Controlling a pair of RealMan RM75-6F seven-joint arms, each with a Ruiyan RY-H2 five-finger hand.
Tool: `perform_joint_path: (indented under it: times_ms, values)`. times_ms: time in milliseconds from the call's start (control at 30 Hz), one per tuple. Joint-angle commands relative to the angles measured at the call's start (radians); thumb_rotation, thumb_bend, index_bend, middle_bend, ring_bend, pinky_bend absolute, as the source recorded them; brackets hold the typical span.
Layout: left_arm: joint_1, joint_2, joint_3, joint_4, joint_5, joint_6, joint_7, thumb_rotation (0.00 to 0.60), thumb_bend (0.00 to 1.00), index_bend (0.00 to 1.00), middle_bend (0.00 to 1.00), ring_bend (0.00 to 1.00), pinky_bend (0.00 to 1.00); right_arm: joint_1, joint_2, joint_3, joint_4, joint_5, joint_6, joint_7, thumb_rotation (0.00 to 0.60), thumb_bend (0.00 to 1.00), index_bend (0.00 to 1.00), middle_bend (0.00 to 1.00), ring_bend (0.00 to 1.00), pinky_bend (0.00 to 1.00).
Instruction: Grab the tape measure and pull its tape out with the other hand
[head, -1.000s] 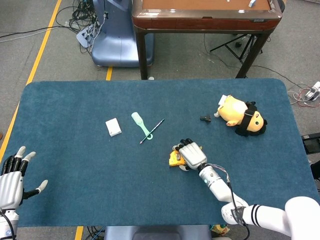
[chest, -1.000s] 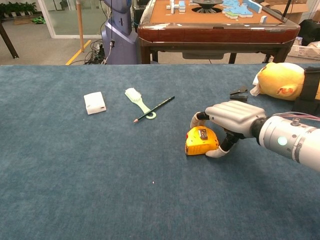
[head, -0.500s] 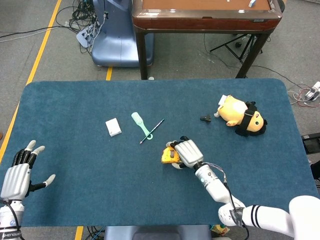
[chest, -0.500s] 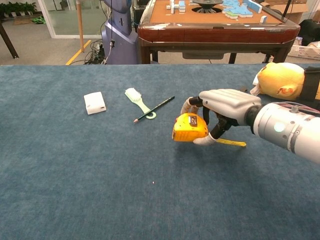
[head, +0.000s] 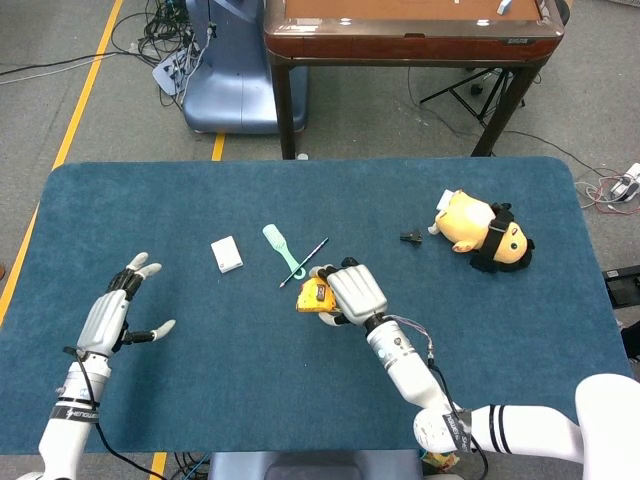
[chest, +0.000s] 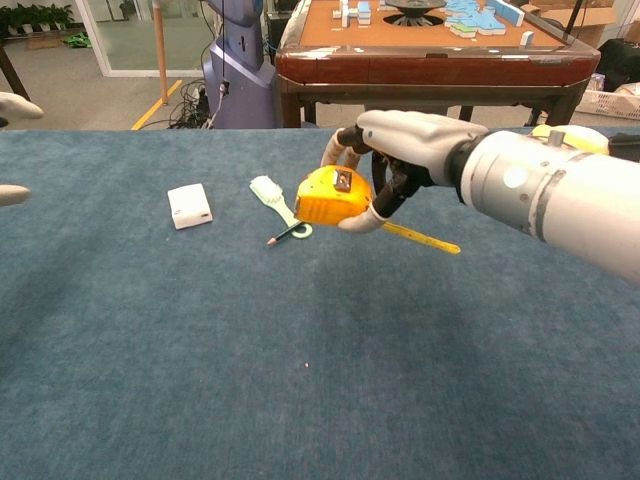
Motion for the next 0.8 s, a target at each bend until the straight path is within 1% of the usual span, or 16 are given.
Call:
perform_joint_path:
  times_ms: [33, 200, 533, 800]
  values:
    - [-0.033, -0.034, -0.017, 0.014, -0.037, -0.033, -0.019, 0.6, 0.18, 0.1, 0.0, 0.0, 0.01, 0.054, -0.009, 0.028, -0.04, 0.084, 0.042, -0.076, 0.6, 0.77, 0.68, 0.67, 0.51, 0.22]
    - [-0.069, -0.081, -0.03, 0.02, -0.076, -0.049, -0.006, 0.6, 0.18, 0.01, 0.0, 0.0, 0.01, 0.107, -0.044, 0.05, -0.051, 0.167, 0.09, -0.129, 0.6, 0.77, 0.68, 0.67, 0.52, 0.22]
    - [-0.124, -0.187, -0.063, 0.028, -0.17, -0.05, 0.012, 0.6, 0.18, 0.0, 0.0, 0.0, 0.0, 0.196, -0.148, 0.08, -0.007, 0.258, 0.187, -0.186, 0.6, 0.79, 0.68, 0.67, 0.54, 0.23]
    - [-0.147, -0.241, -0.083, 0.018, -0.236, -0.032, 0.026, 0.6, 0.18, 0.0, 0.0, 0.0, 0.0, 0.239, -0.225, 0.092, 0.056, 0.287, 0.231, -0.197, 0.6, 0.81, 0.68, 0.67, 0.55, 0.23]
